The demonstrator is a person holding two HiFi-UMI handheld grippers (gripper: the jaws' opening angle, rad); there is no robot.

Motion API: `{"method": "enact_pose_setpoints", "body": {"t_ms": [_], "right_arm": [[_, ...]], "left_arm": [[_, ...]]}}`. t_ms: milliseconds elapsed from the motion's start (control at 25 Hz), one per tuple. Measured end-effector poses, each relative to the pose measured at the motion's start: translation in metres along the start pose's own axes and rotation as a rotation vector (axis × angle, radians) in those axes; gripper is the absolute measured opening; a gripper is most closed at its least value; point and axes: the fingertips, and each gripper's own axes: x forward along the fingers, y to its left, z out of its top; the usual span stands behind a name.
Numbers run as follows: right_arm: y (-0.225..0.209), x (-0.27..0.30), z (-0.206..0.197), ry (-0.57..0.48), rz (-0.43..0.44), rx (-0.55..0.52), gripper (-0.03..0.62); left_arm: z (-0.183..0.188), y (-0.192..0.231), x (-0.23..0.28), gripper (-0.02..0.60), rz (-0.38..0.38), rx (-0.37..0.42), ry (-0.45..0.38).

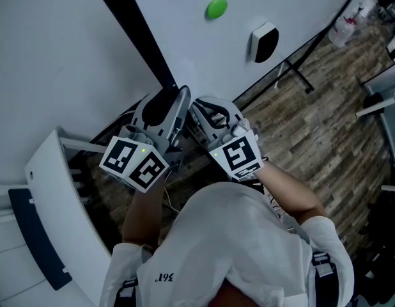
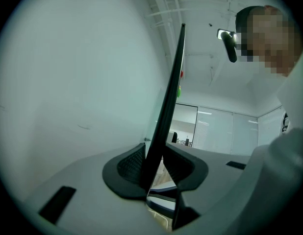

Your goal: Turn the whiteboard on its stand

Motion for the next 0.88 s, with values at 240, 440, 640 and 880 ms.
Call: {"method": "enact_pose_setpoints", "body": {"t_ms": [240,440,640,880], "right_arm": [[-0.005,0.009,0.000,-0.006,-0.010,-0.004,0.040],[-0.008,0.022,0.001,0.005,-0.011,0.001,0.040],[-0.015,0.038,0.001,0.015,-0.015,-0.004,0.040],[-0.021,0.054,0.001,0.025,-0.017,-0.001,0.040]], "left_arm": [[0.002,0.008,0.006,0.114,0.010,0.005,-0.006],[0.006,0.020,0.009,0.114,0.017,0.019,-0.008],[0.010,0.034,0.018,0.115,0.012,0.024,-0.017],[0.013,0.049,0.026,0.117,0.008,0.026,-0.018]]}}
